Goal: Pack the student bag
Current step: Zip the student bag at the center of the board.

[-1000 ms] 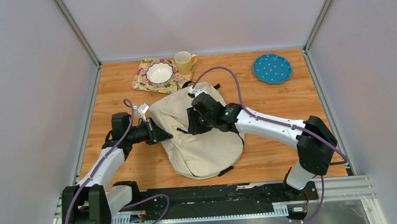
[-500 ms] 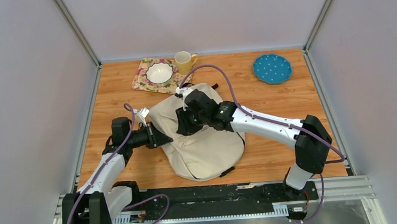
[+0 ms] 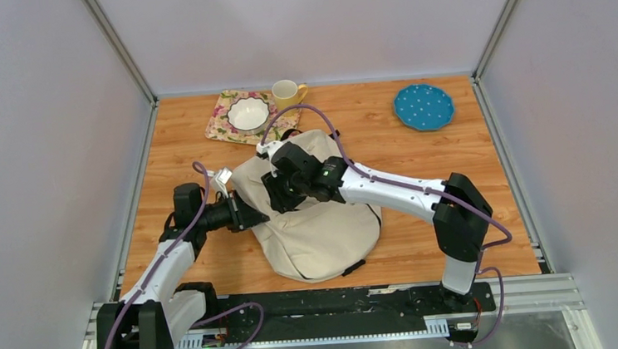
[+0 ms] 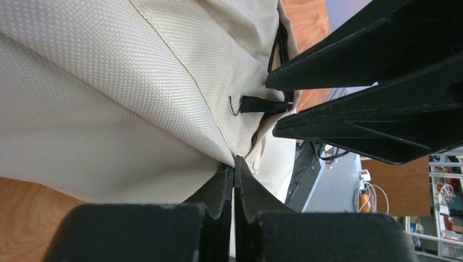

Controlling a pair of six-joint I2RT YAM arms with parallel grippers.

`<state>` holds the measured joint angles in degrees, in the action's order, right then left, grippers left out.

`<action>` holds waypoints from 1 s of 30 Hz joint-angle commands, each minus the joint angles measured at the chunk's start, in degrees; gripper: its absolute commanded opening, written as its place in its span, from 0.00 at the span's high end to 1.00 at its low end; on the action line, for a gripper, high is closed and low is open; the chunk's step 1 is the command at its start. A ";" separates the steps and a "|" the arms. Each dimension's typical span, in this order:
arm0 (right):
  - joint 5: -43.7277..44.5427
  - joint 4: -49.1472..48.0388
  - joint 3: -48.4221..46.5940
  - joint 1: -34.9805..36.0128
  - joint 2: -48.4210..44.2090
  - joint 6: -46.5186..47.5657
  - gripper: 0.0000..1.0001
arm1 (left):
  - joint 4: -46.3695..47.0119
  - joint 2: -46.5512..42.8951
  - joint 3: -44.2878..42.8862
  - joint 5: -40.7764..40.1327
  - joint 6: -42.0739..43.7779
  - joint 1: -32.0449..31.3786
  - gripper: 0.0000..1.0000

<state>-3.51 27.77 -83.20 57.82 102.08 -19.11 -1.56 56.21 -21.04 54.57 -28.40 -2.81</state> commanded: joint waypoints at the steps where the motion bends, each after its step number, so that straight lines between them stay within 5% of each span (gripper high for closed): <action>1: 3.16 2.46 -4.25 0.97 2.59 3.91 0.62 | 1.21 -1.19 0.56 5.11 0.28 0.08 1.00; 17: 11.67 4.75 -1.97 2.82 4.00 5.40 0.66 | 2.79 -1.36 0.65 5.55 -0.51 0.08 1.00; 25: 11.86 4.84 -2.14 2.82 4.35 4.79 0.85 | 2.79 -1.36 0.65 5.81 -0.60 0.08 1.00; 28: 10.80 3.96 -1.36 2.82 3.83 3.56 1.00 | 2.09 -1.71 0.91 5.55 -0.08 0.00 1.00; 30: 11.33 3.26 -0.65 2.82 3.21 2.68 1.00 | 1.83 -2.06 1.35 4.59 0.89 0.08 1.00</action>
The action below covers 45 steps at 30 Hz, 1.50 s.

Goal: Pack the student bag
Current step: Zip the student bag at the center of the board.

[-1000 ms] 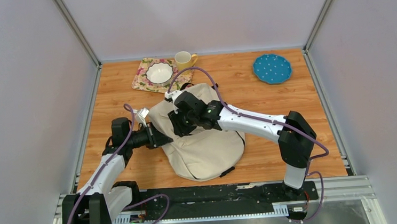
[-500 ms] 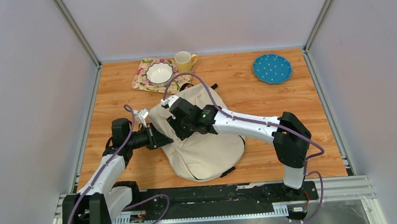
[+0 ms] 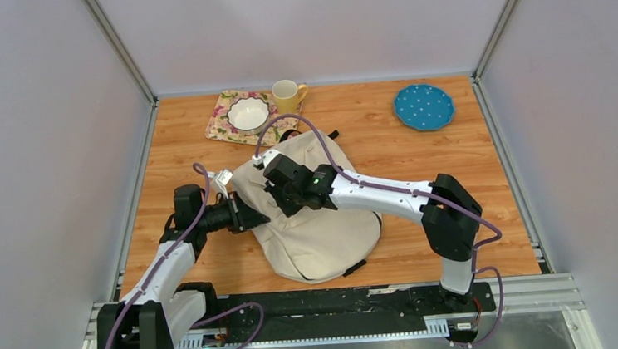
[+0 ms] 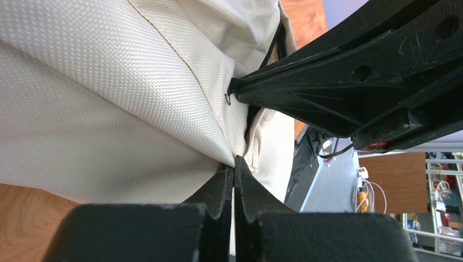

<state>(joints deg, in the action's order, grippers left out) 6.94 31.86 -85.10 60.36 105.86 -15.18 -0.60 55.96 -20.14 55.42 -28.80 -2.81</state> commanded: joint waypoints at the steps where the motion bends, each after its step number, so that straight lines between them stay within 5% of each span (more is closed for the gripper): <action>1: 1.75 -1.70 2.38 0.29 -1.53 -2.13 1.00 | -0.96 -2.00 0.63 3.21 2.42 0.08 1.00; 16: 15.47 -6.45 13.99 -2.96 -11.55 -13.03 1.00 | -12.66 -4.46 2.39 -5.85 10.77 0.08 1.00; 45: 18.20 -8.12 24.89 -12.72 -20.52 -17.25 1.00 | -15.31 -4.11 1.68 -11.21 11.75 0.00 1.00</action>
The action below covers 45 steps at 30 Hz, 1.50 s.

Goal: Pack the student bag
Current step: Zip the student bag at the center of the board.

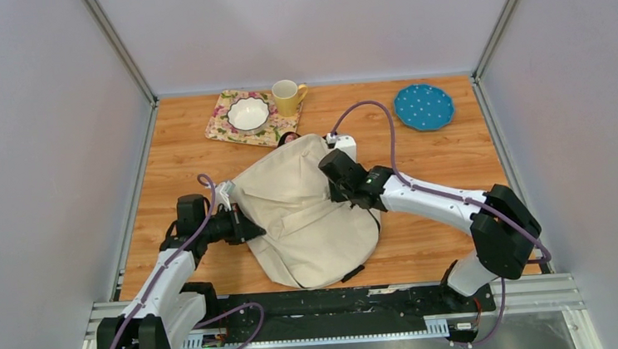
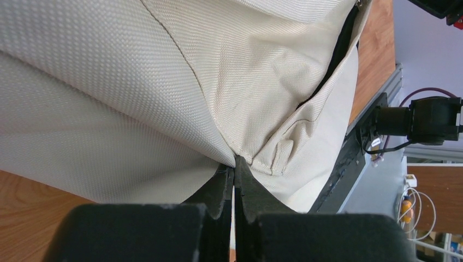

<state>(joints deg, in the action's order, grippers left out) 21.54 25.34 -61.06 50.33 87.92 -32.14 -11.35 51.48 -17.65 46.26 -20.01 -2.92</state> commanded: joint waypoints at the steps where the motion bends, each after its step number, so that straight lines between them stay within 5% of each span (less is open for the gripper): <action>1: 3.34 -1.79 0.94 -3.04 -2.58 -0.20 1.00 | -4.55 0.37 -0.89 -1.96 2.96 0.11 1.00; 27: -6.50 -10.83 12.53 -11.92 -6.53 -3.63 1.00 | -0.96 2.92 -1.16 -0.12 1.91 0.19 1.00; 30: -7.92 -12.24 16.31 -11.92 -9.60 -4.51 0.77 | 1.15 5.29 -1.60 1.20 0.16 0.19 1.00; 31: -7.66 -12.33 17.28 -12.00 -10.65 -4.86 0.55 | 1.86 5.90 -1.95 1.72 -0.29 0.19 1.00; 34: -7.82 -12.16 20.80 -12.88 -14.78 -5.39 0.28 | 3.09 7.75 -3.78 2.34 -1.35 0.11 1.00; 38: -9.84 -11.98 23.79 -15.34 -17.08 -5.22 0.20 | 1.43 9.86 -7.30 1.38 0.58 -0.07 1.00; 45: -22.84 -17.33 29.40 -17.37 -14.53 -8.88 0.20 | 2.22 19.34 -15.30 -0.11 0.59 -4.98 1.00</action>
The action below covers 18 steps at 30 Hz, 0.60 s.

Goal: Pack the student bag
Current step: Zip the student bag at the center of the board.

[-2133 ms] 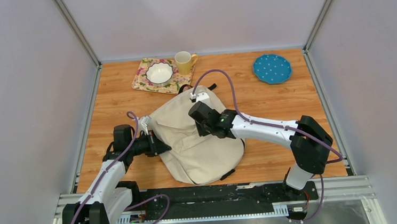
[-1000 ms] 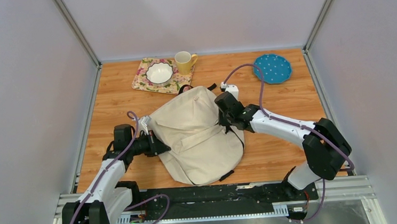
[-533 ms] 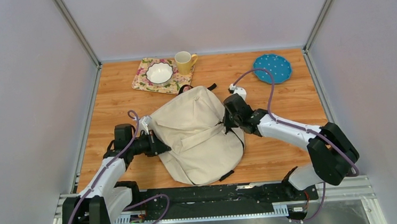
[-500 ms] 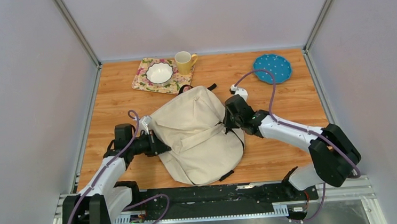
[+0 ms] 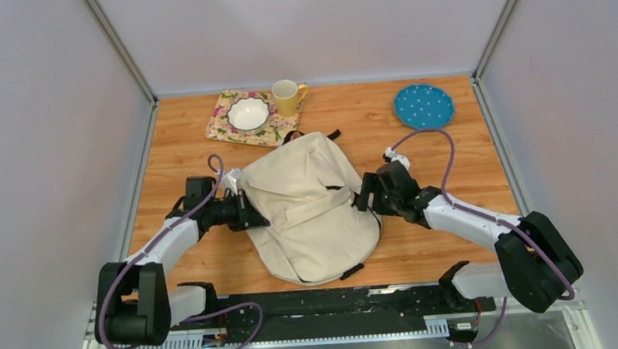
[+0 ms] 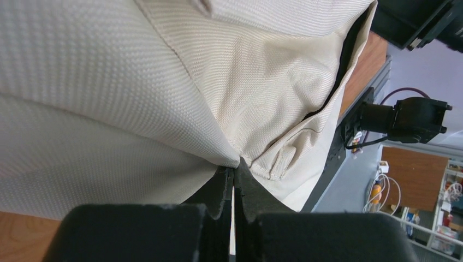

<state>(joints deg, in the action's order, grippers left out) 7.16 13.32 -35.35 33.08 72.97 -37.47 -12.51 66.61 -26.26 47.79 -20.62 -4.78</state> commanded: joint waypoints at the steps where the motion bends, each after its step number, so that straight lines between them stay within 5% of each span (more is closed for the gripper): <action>1: -10.91 -6.89 6.76 -0.03 -0.10 -4.88 0.21 | 3.46 6.75 -9.40 -2.34 1.37 -5.66 1.00; 6: -13.40 -10.60 15.56 1.28 -8.44 -12.44 0.32 | 4.25 14.41 -17.75 -5.42 -0.03 -12.35 0.99; 7: -12.44 -9.99 16.54 1.72 -10.55 -14.10 0.40 | 3.99 16.60 -18.99 -6.30 0.05 -13.32 0.97; 11: -10.41 -4.73 19.71 1.99 -24.93 -14.74 0.64 | 3.72 19.43 -22.78 -10.51 -2.04 -15.53 0.74; 12: -10.06 -3.49 19.54 1.99 -27.24 -14.39 0.64 | 3.29 19.17 -22.96 -11.66 -1.97 -15.61 0.72; 16: -0.69 8.01 14.97 1.90 -35.25 -11.75 0.28 | -0.57 13.22 -20.50 -19.64 -0.21 -15.53 0.57; 18: 2.76 13.56 11.82 1.81 -37.63 -9.82 0.24 | -2.68 9.87 -17.79 -26.15 0.67 -15.09 0.50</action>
<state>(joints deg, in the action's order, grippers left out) 1.69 17.43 -16.51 34.74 39.75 -49.63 -12.40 84.20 -46.65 32.10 -21.30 -19.90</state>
